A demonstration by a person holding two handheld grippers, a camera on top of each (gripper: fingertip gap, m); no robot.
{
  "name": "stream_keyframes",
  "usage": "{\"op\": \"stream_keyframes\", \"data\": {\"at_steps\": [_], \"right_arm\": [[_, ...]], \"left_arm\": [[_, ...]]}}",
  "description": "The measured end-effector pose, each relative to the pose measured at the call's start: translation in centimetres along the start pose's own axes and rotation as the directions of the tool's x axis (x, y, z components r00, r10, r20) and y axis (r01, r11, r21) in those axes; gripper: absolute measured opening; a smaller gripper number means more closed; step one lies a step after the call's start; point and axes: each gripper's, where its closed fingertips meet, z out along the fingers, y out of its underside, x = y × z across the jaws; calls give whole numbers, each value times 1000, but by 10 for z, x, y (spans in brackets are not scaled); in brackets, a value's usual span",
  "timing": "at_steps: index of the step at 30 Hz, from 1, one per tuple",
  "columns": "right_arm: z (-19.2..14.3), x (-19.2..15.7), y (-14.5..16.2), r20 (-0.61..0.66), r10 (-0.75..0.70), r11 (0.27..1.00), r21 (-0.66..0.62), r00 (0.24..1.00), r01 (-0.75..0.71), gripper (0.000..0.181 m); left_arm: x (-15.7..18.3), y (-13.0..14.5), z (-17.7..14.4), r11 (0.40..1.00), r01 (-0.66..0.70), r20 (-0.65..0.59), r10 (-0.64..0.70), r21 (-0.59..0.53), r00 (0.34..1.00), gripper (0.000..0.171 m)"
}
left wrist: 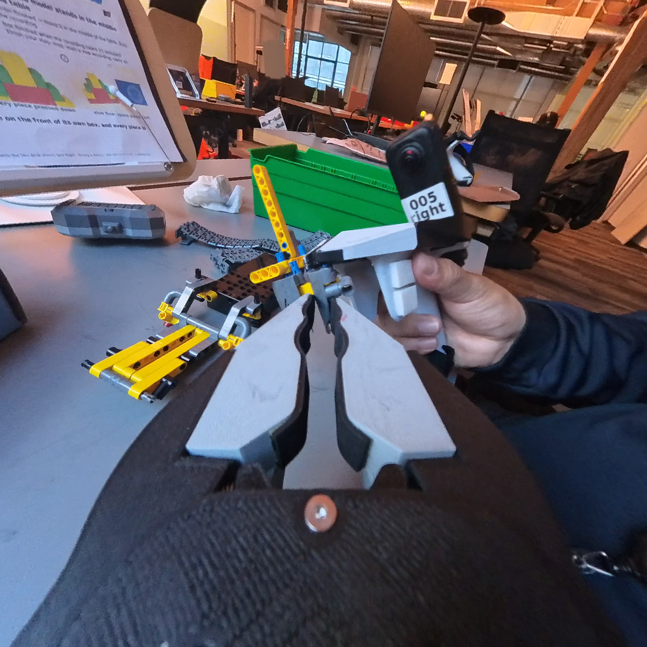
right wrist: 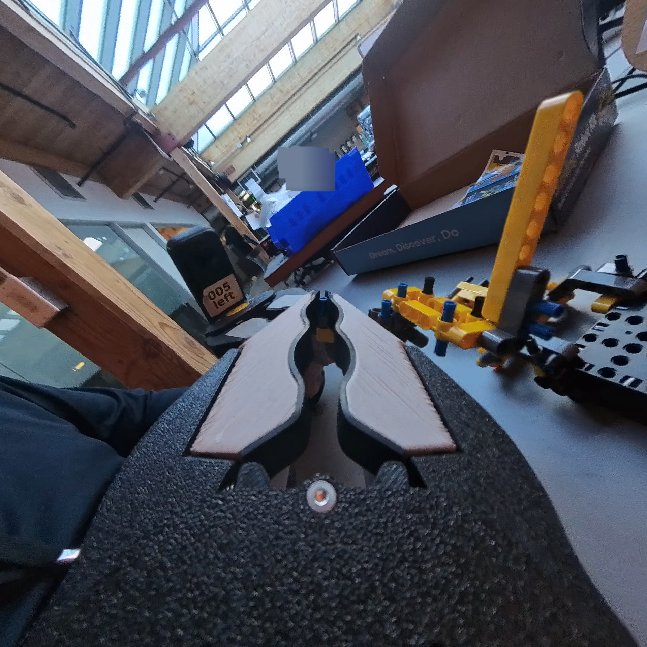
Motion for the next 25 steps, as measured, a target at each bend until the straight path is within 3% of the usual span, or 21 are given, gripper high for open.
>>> {"op": "stream_keyframes", "data": {"at_steps": [5,9,18,22,25], "right_arm": [[0,1,-4,5,38,999,34,999,-38,0],[8,-12,-24,-4,29,991,127,1000,-28,0],[27,-4,-29,-37,35,987,161,999,-29,0],[32,0,-30,-55,11,988,153,998,-3,0],[33,1,-31,-56,9,987,158,998,0,0]], "left_arm": [[-3,-2,-2,999,-33,22,33,-9,999,6],[-3,-21,-9,993,66,2,-66,101,998,2],[-16,-23,-16,979,143,29,-149,148,988,2],[-17,-22,-19,983,104,64,-115,148,991,2],[-13,-18,-19,994,9,82,-18,105,996,1]]}}
